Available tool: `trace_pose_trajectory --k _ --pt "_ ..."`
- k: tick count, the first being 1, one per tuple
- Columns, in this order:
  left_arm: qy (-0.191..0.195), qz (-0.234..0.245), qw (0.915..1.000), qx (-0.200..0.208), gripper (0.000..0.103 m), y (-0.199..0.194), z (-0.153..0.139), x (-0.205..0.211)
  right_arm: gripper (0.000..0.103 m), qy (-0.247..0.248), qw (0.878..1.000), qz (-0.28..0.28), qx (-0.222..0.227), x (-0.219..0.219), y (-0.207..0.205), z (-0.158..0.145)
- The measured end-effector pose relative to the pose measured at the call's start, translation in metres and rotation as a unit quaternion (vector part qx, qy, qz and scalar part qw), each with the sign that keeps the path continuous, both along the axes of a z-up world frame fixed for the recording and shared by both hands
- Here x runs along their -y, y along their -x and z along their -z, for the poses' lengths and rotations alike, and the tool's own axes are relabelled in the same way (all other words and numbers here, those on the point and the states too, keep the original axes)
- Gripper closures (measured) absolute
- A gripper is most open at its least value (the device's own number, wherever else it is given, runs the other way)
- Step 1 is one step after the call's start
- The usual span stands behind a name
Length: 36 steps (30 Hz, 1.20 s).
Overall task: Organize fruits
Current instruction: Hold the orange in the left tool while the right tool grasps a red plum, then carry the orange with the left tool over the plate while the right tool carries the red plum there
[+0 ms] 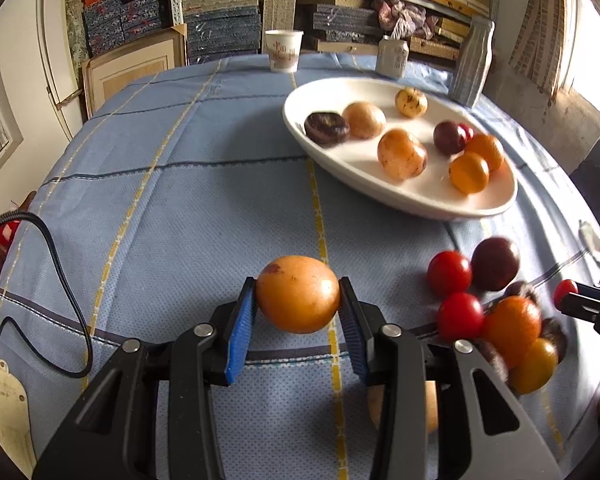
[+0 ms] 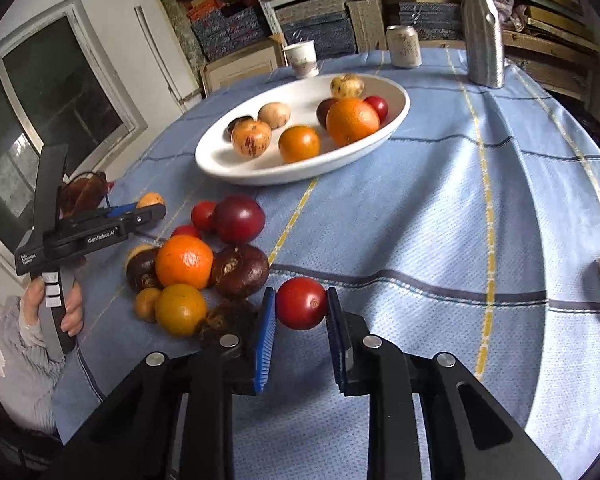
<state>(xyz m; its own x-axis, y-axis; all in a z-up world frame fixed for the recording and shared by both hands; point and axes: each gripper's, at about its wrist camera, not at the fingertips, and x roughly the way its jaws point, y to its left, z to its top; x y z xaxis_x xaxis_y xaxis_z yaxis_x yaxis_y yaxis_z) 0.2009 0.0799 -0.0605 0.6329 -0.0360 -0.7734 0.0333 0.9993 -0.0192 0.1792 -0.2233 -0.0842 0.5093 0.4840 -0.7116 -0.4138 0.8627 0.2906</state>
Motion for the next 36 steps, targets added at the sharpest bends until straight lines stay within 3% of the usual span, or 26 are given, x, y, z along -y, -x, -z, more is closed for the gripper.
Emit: trace_pose_trajectory --k 4,9,14,23,29,31,32,33,34,36 --pt "0.003 0.001 1.0000 0.008 0.063 -0.011 -0.022 0.002 0.078 -0.002 1.000 0.008 0.015 0.007 -0.004 -0.022" --pt "-0.009 0.010 0.9993 0.035 0.063 -0.041 -0.065 0.019 0.078 0.009 0.997 0.011 0.077 0.002 -0.020 -0.081" --pt "-0.002 0.030 0.9987 0.041 0.063 -0.079 -0.081 0.041 0.078 -0.001 0.995 0.012 0.098 -0.018 -0.066 -0.112" --pt "0.007 0.017 0.9998 0.007 0.063 -0.176 -0.052 0.042 0.078 0.023 0.999 -0.002 0.046 -0.075 -0.155 -0.074" --pt "0.026 0.006 0.9995 -0.015 0.063 -0.214 -0.032 0.026 0.076 0.047 0.999 -0.009 0.025 -0.100 -0.186 -0.047" --pt "0.039 0.010 0.9991 -0.015 0.063 -0.219 -0.029 0.022 0.062 0.059 0.998 -0.005 0.034 -0.102 -0.187 -0.044" --pt "0.043 0.011 0.9989 -0.014 0.057 -0.219 -0.028 0.022 0.056 0.060 0.998 -0.005 0.037 -0.102 -0.186 -0.043" --pt "0.048 0.011 0.9987 -0.010 0.045 -0.218 -0.028 0.020 0.055 0.059 0.998 -0.004 0.038 -0.102 -0.186 -0.044" --pt "0.049 0.010 0.9987 -0.004 0.040 -0.217 -0.029 0.020 0.055 0.055 0.998 -0.002 0.038 -0.100 -0.187 -0.044" --pt "0.044 0.014 0.9989 0.003 0.037 -0.215 -0.032 0.022 0.052 0.044 0.998 -0.002 0.038 -0.096 -0.186 -0.048"
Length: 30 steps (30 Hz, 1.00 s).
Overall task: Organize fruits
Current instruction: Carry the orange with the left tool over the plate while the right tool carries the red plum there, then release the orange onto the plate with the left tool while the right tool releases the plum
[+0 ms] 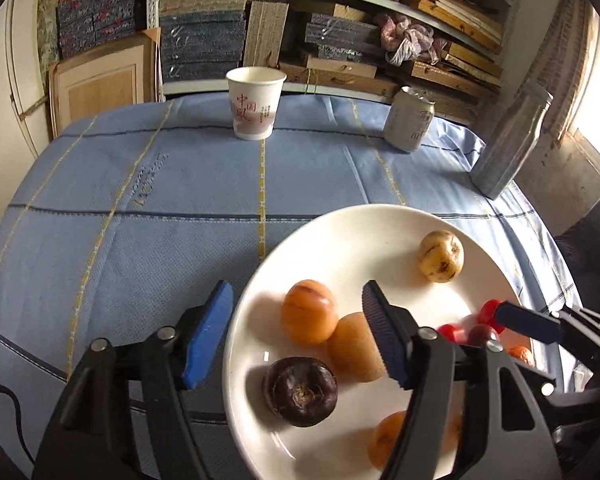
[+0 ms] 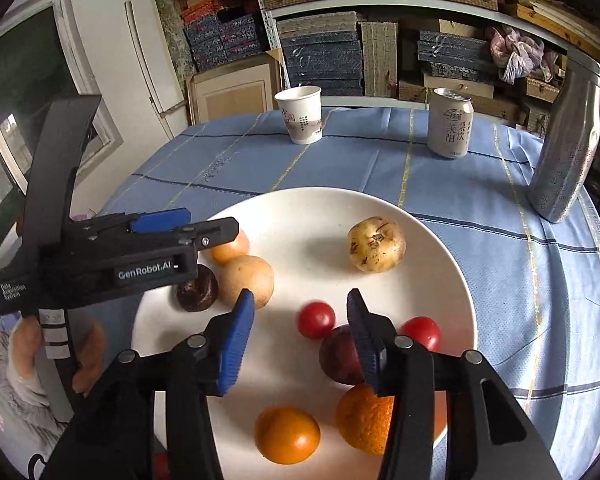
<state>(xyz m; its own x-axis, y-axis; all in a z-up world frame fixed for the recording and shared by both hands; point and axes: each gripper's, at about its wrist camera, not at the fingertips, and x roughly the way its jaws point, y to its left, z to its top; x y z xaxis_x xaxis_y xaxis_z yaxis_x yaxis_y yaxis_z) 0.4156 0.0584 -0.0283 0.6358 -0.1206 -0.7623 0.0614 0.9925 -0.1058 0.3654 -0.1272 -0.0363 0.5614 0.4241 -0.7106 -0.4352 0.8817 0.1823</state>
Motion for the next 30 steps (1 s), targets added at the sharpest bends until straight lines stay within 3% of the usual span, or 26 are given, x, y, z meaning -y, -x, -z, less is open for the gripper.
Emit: trace_pose_trajectory --k 1,3,5,9,14,21,25,30 --pt "0.001 0.001 1.0000 0.004 0.037 0.003 -0.003 0.000 0.050 -0.002 1.000 0.001 0.002 0.001 0.001 -0.002" --pt "0.006 0.002 0.9999 0.009 0.034 0.007 -0.009 0.000 0.035 -0.003 1.000 0.006 0.011 0.004 0.003 -0.007" --pt "0.003 -0.005 0.9998 0.020 0.028 0.012 -0.015 -0.002 0.031 -0.004 1.000 0.011 0.024 0.007 0.008 -0.014" --pt "-0.013 -0.010 0.9993 0.035 0.028 0.023 -0.028 -0.002 0.021 -0.007 0.999 0.015 0.041 0.011 0.016 -0.027" --pt "-0.034 -0.019 0.9976 0.057 0.017 0.044 -0.043 0.002 0.014 -0.017 0.998 0.016 0.060 0.017 0.035 -0.044" --pt "-0.045 -0.030 0.9955 0.078 0.016 0.095 -0.059 0.006 0.012 -0.047 0.996 0.024 0.074 0.037 0.076 -0.056" --pt "-0.054 -0.038 0.9942 0.085 0.011 0.146 -0.049 0.008 0.009 -0.046 0.993 0.048 0.100 0.055 0.115 -0.050" --pt "-0.080 -0.054 0.9912 0.090 0.006 0.205 -0.028 0.010 0.004 -0.011 0.982 0.087 0.168 0.073 0.177 -0.026"
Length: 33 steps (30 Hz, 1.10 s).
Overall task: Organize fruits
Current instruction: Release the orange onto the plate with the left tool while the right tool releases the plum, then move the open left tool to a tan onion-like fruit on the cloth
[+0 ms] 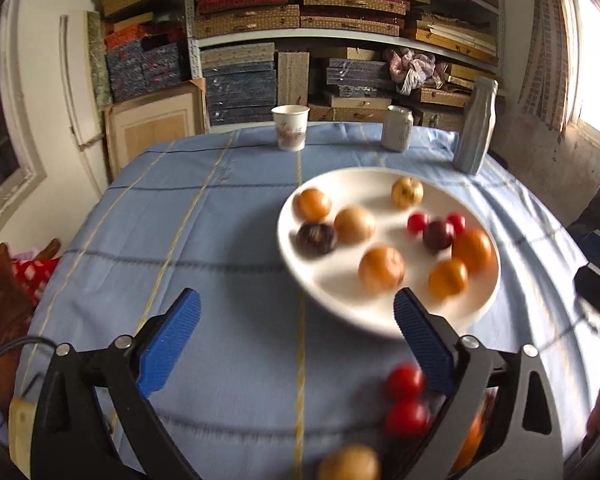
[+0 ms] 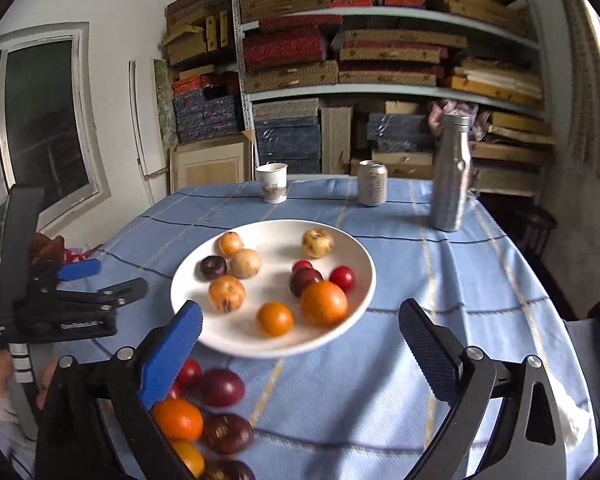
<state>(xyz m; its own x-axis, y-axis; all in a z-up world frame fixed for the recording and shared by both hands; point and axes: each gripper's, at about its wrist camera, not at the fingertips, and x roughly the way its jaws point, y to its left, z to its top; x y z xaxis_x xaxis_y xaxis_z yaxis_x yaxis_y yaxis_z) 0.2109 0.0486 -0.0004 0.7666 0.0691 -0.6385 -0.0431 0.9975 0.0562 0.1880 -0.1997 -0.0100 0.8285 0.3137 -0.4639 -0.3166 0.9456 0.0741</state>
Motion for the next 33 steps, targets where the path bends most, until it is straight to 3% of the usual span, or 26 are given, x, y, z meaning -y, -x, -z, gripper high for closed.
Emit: trace_pose_trajectory --k 4,8,12,19,25,28,31,33 --pt "-0.015 -0.012 0.9998 -0.009 0.006 0.040 0.023 -0.005 0.004 -0.024 1.000 0.012 0.009 0.021 0.033 0.014" --pt "-0.001 -0.007 0.9996 -0.027 0.006 0.060 0.034 -0.014 0.004 -0.073 0.997 0.020 -0.007 0.044 0.043 0.021" --pt "0.019 0.010 0.9987 -0.045 0.006 0.065 0.041 -0.017 0.004 -0.077 0.996 0.031 -0.027 0.046 0.037 0.027" --pt "-0.010 0.029 0.9973 -0.066 0.006 0.070 0.050 -0.004 0.004 -0.083 0.995 0.025 -0.041 0.046 0.034 0.032" --pt "-0.009 0.035 0.9962 -0.079 0.004 0.071 0.054 -0.007 0.004 -0.084 0.995 0.023 -0.043 0.045 0.034 0.031" --pt "-0.018 0.015 0.9979 -0.060 0.004 0.072 0.049 -0.018 0.004 -0.089 0.995 0.025 -0.042 0.047 0.035 0.031" --pt "-0.037 -0.064 0.9965 -0.037 0.004 0.073 0.042 -0.042 0.004 -0.092 0.994 0.026 -0.044 0.049 0.034 0.031" --pt "-0.006 -0.084 0.9960 -0.030 0.004 0.075 0.038 -0.057 0.004 -0.092 0.994 0.026 -0.043 0.048 0.035 0.031"
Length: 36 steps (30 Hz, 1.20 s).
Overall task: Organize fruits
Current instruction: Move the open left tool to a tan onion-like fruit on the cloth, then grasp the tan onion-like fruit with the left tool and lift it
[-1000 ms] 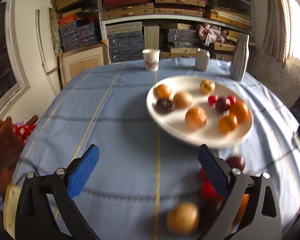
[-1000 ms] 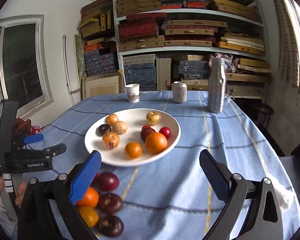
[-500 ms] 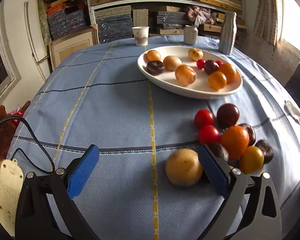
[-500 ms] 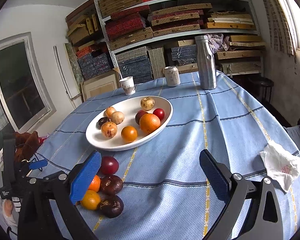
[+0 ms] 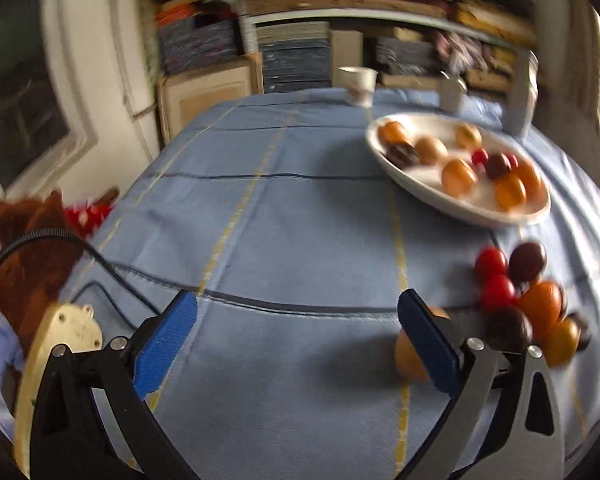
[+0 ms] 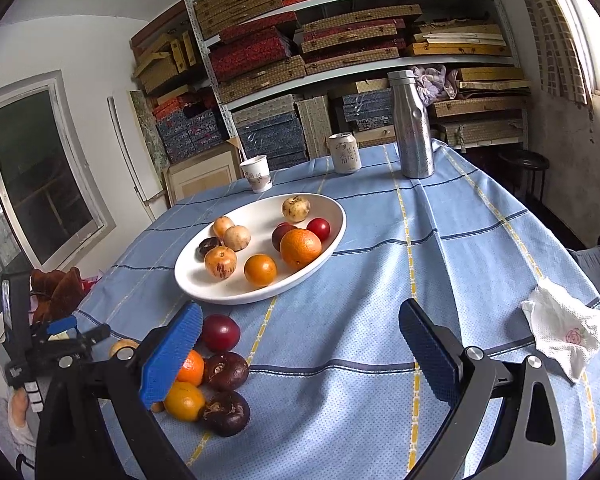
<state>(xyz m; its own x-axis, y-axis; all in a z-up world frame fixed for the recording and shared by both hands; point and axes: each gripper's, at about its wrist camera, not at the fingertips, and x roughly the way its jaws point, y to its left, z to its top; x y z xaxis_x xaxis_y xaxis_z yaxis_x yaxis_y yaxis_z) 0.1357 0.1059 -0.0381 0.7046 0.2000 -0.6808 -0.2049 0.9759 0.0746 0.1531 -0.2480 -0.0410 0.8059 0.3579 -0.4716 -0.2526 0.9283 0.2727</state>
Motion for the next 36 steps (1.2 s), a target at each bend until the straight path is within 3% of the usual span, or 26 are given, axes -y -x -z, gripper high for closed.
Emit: trace_pose_trajectory --k 2,10,16,23,25,27,29,30,31,36 --pt "0.029 0.004 0.9995 0.010 0.004 0.004 -0.002 -0.008 0.004 0.000 1.000 -0.001 -0.002 0.000 0.000 0.000" --pt "-0.035 0.066 0.9971 -0.020 0.004 0.011 0.011 0.027 0.004 0.000 1.000 -0.002 -0.004 -0.001 -0.001 0.000" --pt "-0.003 0.069 0.9973 -0.024 0.004 0.010 0.013 0.018 0.004 0.005 1.000 -0.008 -0.006 -0.004 -0.001 0.001" --pt "-0.017 0.104 0.9941 -0.026 0.005 0.011 0.015 0.033 0.004 0.008 1.000 -0.012 -0.008 -0.005 0.000 0.001" --pt "-0.012 0.106 0.9938 -0.031 0.008 0.009 0.016 0.032 0.004 0.009 1.000 -0.013 -0.007 -0.006 0.001 0.001" --pt "-0.009 0.109 0.9933 -0.036 0.024 0.007 0.017 0.033 0.004 0.010 1.000 -0.014 -0.007 -0.005 0.001 0.001" --pt "-0.007 0.111 0.9928 -0.044 0.028 0.004 0.020 0.033 0.004 0.010 1.000 -0.014 -0.008 -0.006 0.001 0.001" --pt "-0.005 0.114 0.9922 -0.049 0.039 0.002 0.022 0.033 0.004 0.010 1.000 -0.014 -0.008 -0.006 0.001 0.001" --pt "-0.005 0.116 0.9919 -0.052 0.043 0.001 0.022 0.034 0.004 0.011 1.000 -0.015 -0.008 -0.006 0.001 0.001" --pt "-0.003 0.120 0.9909 -0.061 0.045 -0.005 0.025 0.036 0.004 0.015 1.000 -0.018 -0.007 -0.008 0.002 0.001"
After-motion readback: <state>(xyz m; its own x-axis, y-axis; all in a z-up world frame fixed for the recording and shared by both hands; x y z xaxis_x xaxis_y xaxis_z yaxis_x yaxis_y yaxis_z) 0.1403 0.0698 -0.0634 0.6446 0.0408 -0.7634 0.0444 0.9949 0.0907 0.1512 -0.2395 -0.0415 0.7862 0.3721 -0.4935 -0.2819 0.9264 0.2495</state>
